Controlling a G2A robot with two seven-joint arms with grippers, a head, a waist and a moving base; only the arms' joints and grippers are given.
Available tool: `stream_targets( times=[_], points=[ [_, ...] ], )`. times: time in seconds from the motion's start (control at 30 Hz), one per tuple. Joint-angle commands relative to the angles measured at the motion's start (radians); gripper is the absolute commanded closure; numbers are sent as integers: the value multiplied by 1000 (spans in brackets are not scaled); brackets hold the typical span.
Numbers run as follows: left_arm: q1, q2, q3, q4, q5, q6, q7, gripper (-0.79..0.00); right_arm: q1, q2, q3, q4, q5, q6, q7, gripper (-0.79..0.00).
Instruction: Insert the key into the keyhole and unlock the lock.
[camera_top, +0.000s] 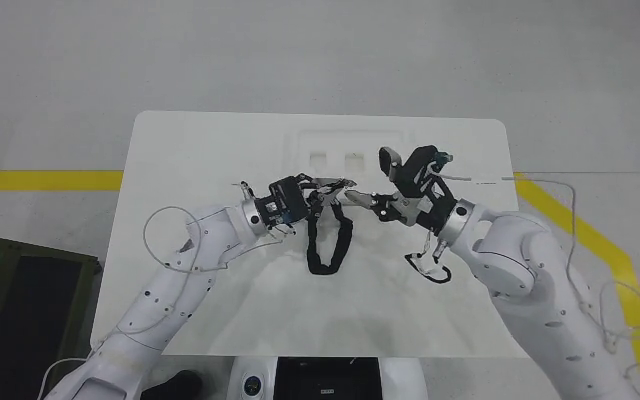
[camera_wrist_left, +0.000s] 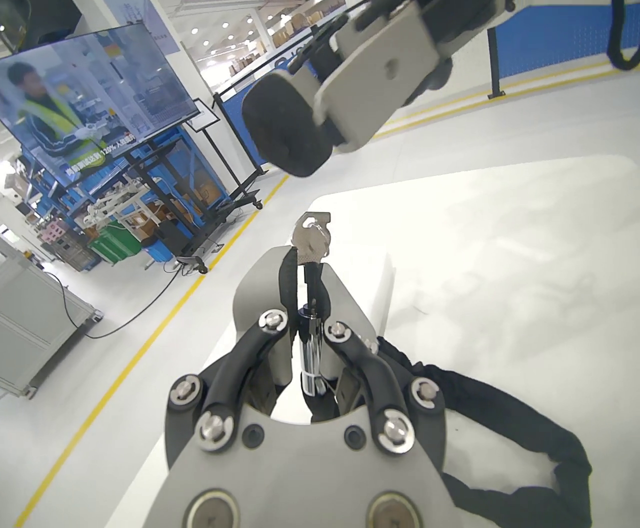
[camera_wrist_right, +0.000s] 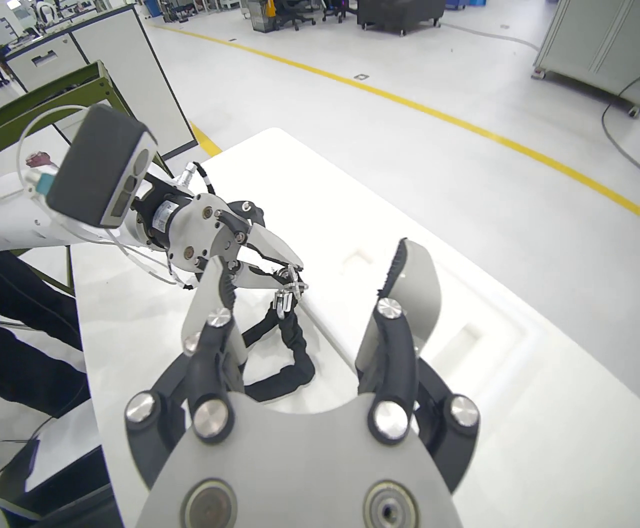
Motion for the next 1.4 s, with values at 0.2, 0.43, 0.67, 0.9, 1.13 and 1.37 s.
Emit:
stream_targets(
  times=[0.2,0.43,0.67,0.9,1.13,1.37],
  points=[
    [-4,-10,-24,4,-199,-41,-48,0,-68,5,17,20,-106,-76,-111,-785],
    [-6,-17,-20,-14,-273,-74,-73,0,-76,-13,-74,62,-115,-55,-180,-785],
    [3,-21,-19,-26,-311,-84,-81,0,-33,-34,-146,110,-128,-19,-188,-785],
    [8,-21,-25,-33,-320,-123,-90,0,-2,-45,-166,151,-145,-6,-183,-22],
    [12,-21,-34,-37,-320,-134,-100,0,16,-52,-172,175,-165,-8,-169,0],
    [17,-19,-51,-34,-310,-139,-108,0,7,-49,-146,165,-196,-20,-136,0]
  ],
)
